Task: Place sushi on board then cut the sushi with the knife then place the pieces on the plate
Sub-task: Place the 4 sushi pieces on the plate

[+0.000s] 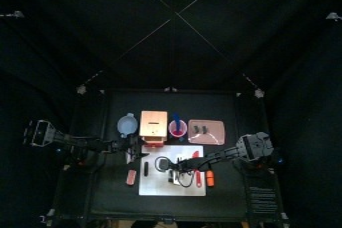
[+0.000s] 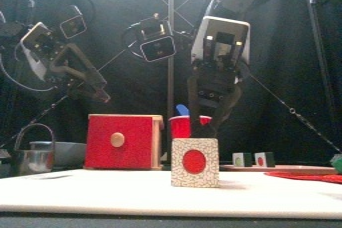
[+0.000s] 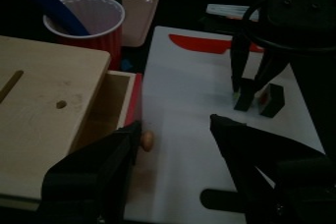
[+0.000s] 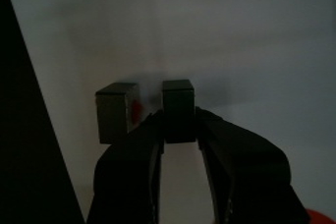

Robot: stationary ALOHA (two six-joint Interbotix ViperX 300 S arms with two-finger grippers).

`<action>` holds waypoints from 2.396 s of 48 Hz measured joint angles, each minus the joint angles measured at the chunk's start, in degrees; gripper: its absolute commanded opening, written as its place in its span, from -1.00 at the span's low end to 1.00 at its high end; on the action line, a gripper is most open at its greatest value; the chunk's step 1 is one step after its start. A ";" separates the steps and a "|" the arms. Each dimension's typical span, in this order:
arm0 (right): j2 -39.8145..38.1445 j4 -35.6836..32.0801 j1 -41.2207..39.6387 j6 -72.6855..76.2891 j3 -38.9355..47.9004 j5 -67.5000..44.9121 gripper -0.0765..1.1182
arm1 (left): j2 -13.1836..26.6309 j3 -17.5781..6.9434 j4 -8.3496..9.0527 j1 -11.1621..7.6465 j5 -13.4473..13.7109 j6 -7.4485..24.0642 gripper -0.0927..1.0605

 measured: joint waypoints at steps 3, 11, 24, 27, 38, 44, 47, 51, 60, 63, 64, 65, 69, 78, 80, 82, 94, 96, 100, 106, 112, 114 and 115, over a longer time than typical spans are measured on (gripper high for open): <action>-4.48 1.58 -3.34 0.70 3.34 0.97 0.01 | 0.00 0.09 0.00 0.09 0.09 0.00 0.76; -17.84 1.05 -14.94 8.09 16.79 3.78 0.01 | 0.53 0.09 0.00 0.18 0.00 0.09 0.76; -37.44 4.48 -35.86 11.60 31.73 5.63 0.02 | 3.08 -0.70 0.00 0.26 0.00 0.00 0.76; -37.35 4.75 -39.99 12.04 33.75 5.45 0.04 | 3.78 -0.97 0.00 0.18 0.00 0.00 0.76; -35.24 3.96 -44.65 17.67 35.68 -1.85 0.31 | 3.96 -0.97 0.00 0.26 0.09 0.26 0.76; -32.52 3.25 -44.56 22.24 36.65 -7.73 0.31 | 4.04 -0.88 0.18 0.35 0.00 0.26 0.76; -31.20 1.76 -44.56 23.73 36.65 -10.11 0.31 | 4.04 -0.70 0.18 0.26 0.09 0.18 0.76; -29.53 0.18 -44.65 25.22 36.39 -11.34 0.34 | 4.04 -0.26 0.26 0.26 0.00 0.18 0.76; -27.69 -1.58 -43.77 25.31 34.72 -11.07 0.72 | 4.04 -0.09 0.18 0.18 0.09 0.18 0.76; -27.69 -1.58 -43.77 25.31 34.45 -10.63 0.78 | 4.04 0.09 0.18 0.18 0.09 0.18 0.76; -27.77 -1.58 -43.77 25.31 34.37 -10.28 0.78 | 4.04 0.18 0.18 0.18 0.09 0.18 0.76; -27.95 -1.58 -43.77 25.31 34.37 -9.93 0.78 | 4.04 0.18 0.18 0.18 0.09 0.18 0.76; -31.11 -1.58 -43.51 24.87 33.75 -6.77 0.78 | 4.04 0.18 0.18 0.18 0.00 0.09 0.76; -41.48 1.23 -27.51 24.43 29.79 6.68 0.78 | 4.04 0.18 0.18 0.09 0.00 0.09 0.76; -40.78 3.43 -21.71 24.08 28.13 6.15 0.78 | 4.04 0.18 0.18 0.09 0.09 0.09 0.76; -38.06 4.75 -15.47 23.29 25.84 4.75 0.78 | 4.04 0.09 0.18 0.18 0.00 0.09 0.76; -10.90 4.39 0.70 8.17 3.08 2.02 0.78 | 4.04 -1.76 0.26 0.79 0.00 0.18 0.76; -6.77 5.19 1.49 4.04 -1.32 3.87 0.78 | 4.04 -1.76 0.18 0.79 0.00 0.18 0.76; -0.44 7.21 2.11 -1.49 -7.91 7.38 0.77 | 4.04 -1.76 0.26 0.79 0.00 0.18 0.76; 5.45 7.82 3.16 -5.10 -13.27 9.05 0.77 | 4.04 -1.76 0.18 0.79 0.00 0.18 0.76; 7.82 7.47 3.60 -5.27 -14.94 9.14 0.77 | 4.04 -1.58 0.18 0.79 0.09 0.18 0.76; 8.35 7.47 3.78 -5.27 -15.29 9.05 0.77 | 3.96 -1.41 0.26 0.88 0.00 0.18 0.76; 8.53 7.56 3.87 -5.27 -15.38 9.14 0.77 | 3.96 -1.32 0.26 0.88 0.09 0.18 0.76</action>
